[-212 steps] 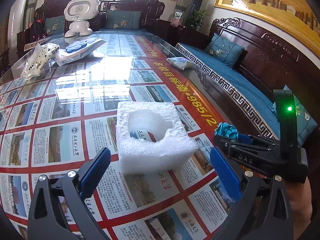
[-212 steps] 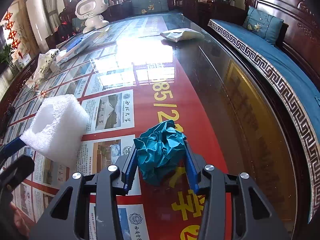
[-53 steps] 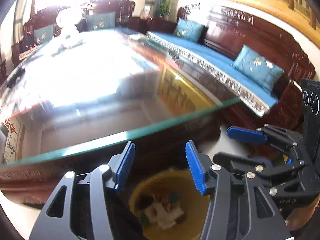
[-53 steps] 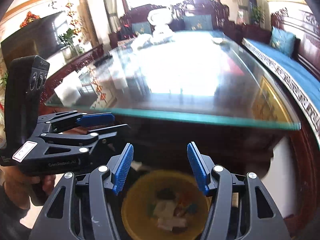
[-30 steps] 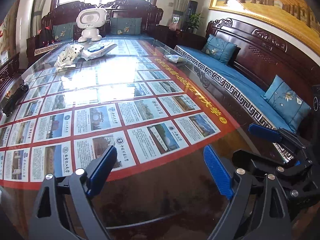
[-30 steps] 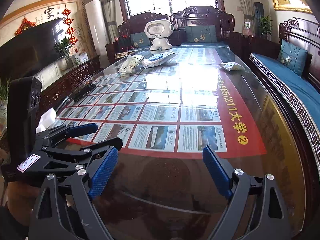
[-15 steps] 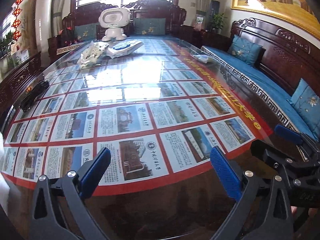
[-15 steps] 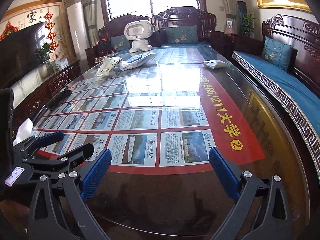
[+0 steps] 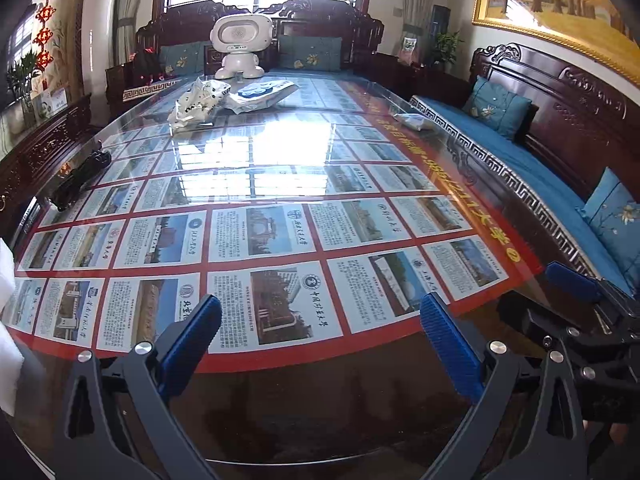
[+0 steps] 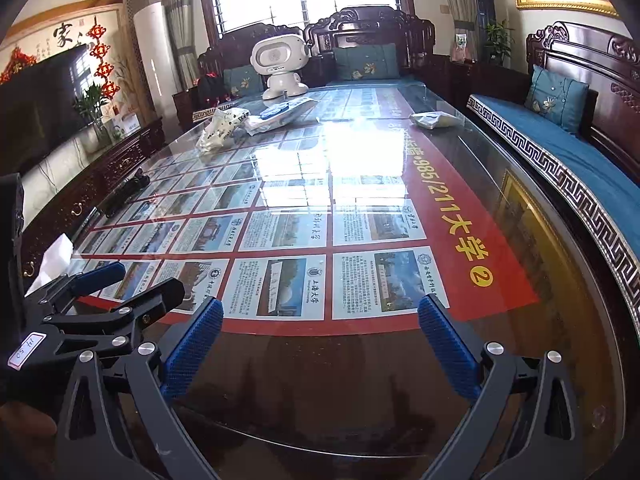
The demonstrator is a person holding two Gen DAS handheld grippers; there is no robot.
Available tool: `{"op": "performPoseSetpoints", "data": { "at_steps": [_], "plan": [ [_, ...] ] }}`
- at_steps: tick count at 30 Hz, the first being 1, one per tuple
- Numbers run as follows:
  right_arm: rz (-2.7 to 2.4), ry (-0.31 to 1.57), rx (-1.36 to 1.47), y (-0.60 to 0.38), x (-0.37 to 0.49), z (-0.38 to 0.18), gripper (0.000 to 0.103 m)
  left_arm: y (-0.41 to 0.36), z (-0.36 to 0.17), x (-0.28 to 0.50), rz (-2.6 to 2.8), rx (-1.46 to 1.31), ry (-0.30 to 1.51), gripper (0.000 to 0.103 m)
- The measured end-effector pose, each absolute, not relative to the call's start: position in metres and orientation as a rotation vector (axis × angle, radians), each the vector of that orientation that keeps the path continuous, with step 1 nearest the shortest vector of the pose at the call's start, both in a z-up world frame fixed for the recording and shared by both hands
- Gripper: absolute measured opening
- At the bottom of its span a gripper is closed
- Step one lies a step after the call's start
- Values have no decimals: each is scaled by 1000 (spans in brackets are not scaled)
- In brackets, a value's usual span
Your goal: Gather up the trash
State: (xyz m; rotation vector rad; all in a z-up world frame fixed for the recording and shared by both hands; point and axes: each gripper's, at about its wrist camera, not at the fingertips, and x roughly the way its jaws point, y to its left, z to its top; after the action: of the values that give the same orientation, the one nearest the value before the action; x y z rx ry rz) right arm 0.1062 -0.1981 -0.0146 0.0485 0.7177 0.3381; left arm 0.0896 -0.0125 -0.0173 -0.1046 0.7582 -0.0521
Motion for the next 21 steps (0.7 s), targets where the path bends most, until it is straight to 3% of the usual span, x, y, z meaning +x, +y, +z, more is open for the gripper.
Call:
{"op": "performPoseSetpoints", "data": {
  "at_steps": [21],
  "plan": [
    [370,692,40,-204,101,0,94,-20,-11,87,-127,-96,788,99]
  ]
}}
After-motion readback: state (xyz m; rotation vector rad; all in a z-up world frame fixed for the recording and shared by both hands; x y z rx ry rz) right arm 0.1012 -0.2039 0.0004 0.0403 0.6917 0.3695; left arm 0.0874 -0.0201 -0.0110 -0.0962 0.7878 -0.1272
